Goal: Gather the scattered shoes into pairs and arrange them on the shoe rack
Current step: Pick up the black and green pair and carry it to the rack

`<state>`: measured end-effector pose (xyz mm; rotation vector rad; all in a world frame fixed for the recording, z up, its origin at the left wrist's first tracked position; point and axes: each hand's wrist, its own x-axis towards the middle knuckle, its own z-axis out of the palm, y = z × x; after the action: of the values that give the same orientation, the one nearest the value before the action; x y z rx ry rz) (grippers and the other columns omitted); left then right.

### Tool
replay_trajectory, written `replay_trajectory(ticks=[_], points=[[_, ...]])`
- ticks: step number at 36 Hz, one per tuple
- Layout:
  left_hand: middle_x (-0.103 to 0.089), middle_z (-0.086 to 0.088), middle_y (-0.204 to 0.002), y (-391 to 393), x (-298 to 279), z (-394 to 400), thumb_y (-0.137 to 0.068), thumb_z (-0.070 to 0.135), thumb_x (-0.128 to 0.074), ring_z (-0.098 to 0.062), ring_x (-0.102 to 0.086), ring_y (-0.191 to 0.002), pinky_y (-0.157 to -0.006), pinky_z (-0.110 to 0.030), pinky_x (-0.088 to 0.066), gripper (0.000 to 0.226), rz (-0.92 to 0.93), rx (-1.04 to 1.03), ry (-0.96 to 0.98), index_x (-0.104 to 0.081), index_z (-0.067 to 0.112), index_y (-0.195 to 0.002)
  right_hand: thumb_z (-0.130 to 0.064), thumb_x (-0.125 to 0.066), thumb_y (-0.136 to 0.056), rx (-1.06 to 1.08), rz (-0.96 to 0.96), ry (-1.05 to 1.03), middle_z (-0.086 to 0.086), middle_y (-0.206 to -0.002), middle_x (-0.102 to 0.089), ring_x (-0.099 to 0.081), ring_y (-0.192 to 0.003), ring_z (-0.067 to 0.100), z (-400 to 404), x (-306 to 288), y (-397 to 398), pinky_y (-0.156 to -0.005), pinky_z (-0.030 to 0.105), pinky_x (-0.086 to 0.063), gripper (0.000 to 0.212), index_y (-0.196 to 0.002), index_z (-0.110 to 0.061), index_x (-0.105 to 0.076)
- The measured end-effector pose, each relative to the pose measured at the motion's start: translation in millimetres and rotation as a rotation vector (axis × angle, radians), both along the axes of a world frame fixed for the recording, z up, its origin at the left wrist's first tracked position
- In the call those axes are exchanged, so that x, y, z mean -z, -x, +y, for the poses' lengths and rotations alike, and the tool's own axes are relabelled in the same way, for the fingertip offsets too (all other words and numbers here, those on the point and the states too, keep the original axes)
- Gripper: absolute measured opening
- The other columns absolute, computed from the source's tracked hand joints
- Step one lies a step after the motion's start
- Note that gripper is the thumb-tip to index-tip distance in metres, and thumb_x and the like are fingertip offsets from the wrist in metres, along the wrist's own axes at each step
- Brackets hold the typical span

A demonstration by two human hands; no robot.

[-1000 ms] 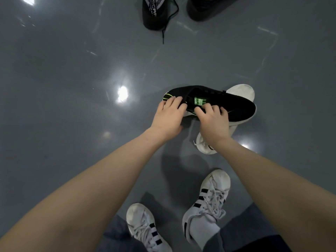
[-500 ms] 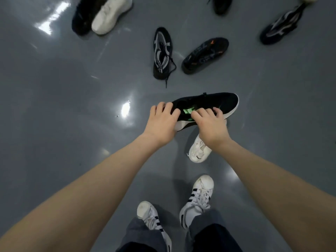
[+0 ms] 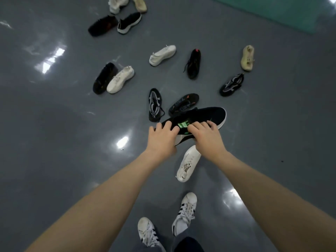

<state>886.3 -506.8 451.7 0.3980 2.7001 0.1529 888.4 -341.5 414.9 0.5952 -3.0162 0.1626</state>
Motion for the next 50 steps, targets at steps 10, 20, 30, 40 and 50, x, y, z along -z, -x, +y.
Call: replay_trajectory(ticks=[10,20,30,40,50], points=[[-0.044,-0.008,-0.12,27,-112,-1,-0.078,0.027,-0.065,-0.028,-0.041,-0.112,-0.089,-0.032,-0.036,0.053,0.045,-0.081,0.008,-0.043,0.018,-0.124,0.003,-0.077,-0.06,0.024,-0.081,-0.003,0.003,-0.089,-0.059,-0.062,-0.078,0.025,-11,-110,45,-0.097,0.06,-0.038,0.042,-0.095,-0.016,-0.063],[-0.046,-0.005,-0.118,59,-195,-47,-0.082,0.032,-0.062,-0.026,-0.044,-0.109,-0.084,-0.031,-0.037,0.045,0.201,-0.237,-0.004,-0.046,0.017,-0.121,0.002,-0.059,-0.079,-0.09,-0.109,0.064,0.007,-0.11,-0.055,-0.055,-0.103,0.027,-62,-202,107,-0.109,0.055,-0.024,0.04,-0.116,-0.014,-0.058],[-0.048,-0.001,-0.117,68,-210,-124,-0.078,0.035,-0.064,-0.023,-0.045,-0.109,-0.079,-0.028,-0.035,0.046,0.218,-0.368,-0.051,-0.048,0.018,-0.118,0.003,-0.057,-0.079,-0.276,-0.097,0.065,0.009,-0.107,-0.053,-0.053,-0.097,0.027,-148,-224,139,-0.092,0.044,-0.04,0.038,-0.114,-0.012,-0.057],[-0.038,-0.005,-0.122,104,-198,-254,-0.082,0.046,-0.059,-0.028,-0.036,-0.108,-0.092,-0.034,-0.033,0.038,0.137,-0.431,-0.127,-0.048,0.021,-0.108,0.008,-0.061,-0.071,-0.289,-0.1,0.026,0.009,-0.093,-0.052,-0.053,-0.085,0.029,-271,-224,173,-0.089,0.048,-0.043,0.03,-0.095,-0.009,-0.058],[-0.044,-0.009,-0.125,161,-219,-352,-0.092,0.041,-0.05,-0.031,-0.052,-0.11,-0.095,-0.041,-0.034,0.049,0.117,-0.753,-0.357,-0.03,0.019,-0.131,0.014,-0.069,-0.056,-0.282,0.063,0.104,0.008,-0.083,-0.052,-0.052,-0.07,0.028,-359,-239,213,-0.079,0.049,-0.051,0.04,-0.086,-0.01,-0.056]])
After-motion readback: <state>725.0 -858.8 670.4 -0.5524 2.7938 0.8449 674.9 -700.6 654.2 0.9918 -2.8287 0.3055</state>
